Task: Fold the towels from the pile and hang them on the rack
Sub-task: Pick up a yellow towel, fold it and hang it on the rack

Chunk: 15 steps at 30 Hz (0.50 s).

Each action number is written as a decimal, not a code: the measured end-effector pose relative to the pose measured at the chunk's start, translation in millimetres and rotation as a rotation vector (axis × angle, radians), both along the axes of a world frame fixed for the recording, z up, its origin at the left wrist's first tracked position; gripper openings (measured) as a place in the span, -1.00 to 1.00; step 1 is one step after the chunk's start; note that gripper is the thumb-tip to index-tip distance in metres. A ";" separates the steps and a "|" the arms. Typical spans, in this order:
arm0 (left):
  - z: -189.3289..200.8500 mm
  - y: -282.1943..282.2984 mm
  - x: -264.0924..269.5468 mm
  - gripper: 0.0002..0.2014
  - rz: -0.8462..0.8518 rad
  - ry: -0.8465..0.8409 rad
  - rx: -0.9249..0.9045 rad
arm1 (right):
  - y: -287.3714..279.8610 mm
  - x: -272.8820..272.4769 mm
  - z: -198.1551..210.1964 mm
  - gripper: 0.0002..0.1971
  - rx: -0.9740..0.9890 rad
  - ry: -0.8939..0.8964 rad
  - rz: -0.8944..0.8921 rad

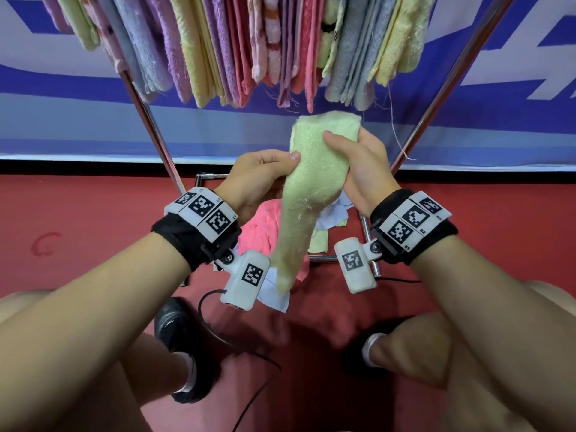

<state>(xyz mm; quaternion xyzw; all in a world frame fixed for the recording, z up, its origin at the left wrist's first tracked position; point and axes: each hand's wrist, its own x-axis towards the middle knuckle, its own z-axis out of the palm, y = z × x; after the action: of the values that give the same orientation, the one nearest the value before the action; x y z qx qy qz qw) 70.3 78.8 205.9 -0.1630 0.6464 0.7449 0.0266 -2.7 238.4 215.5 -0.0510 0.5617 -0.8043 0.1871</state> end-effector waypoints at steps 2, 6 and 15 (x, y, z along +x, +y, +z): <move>1.2 -0.3 -0.4 -0.84 0.004 -0.019 -0.006 | 0.0 -2.3 -0.9 -0.66 0.040 0.022 -0.004; 3.4 -8.4 -4.7 -0.79 0.058 -0.007 0.022 | -0.1 -7.5 -1.8 -0.64 0.070 0.044 -0.033; 7.7 -9.3 -6.1 -0.81 0.077 0.082 -0.114 | -7.6 -2.0 -6.9 -0.47 0.126 0.171 -0.015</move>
<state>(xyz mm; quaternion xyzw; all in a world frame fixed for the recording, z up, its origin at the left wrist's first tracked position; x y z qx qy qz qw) 64.3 69.5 213.6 -0.1583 0.6814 0.7136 -0.0380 -4.7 230.8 208.7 -0.1031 0.6256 -0.7614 0.1352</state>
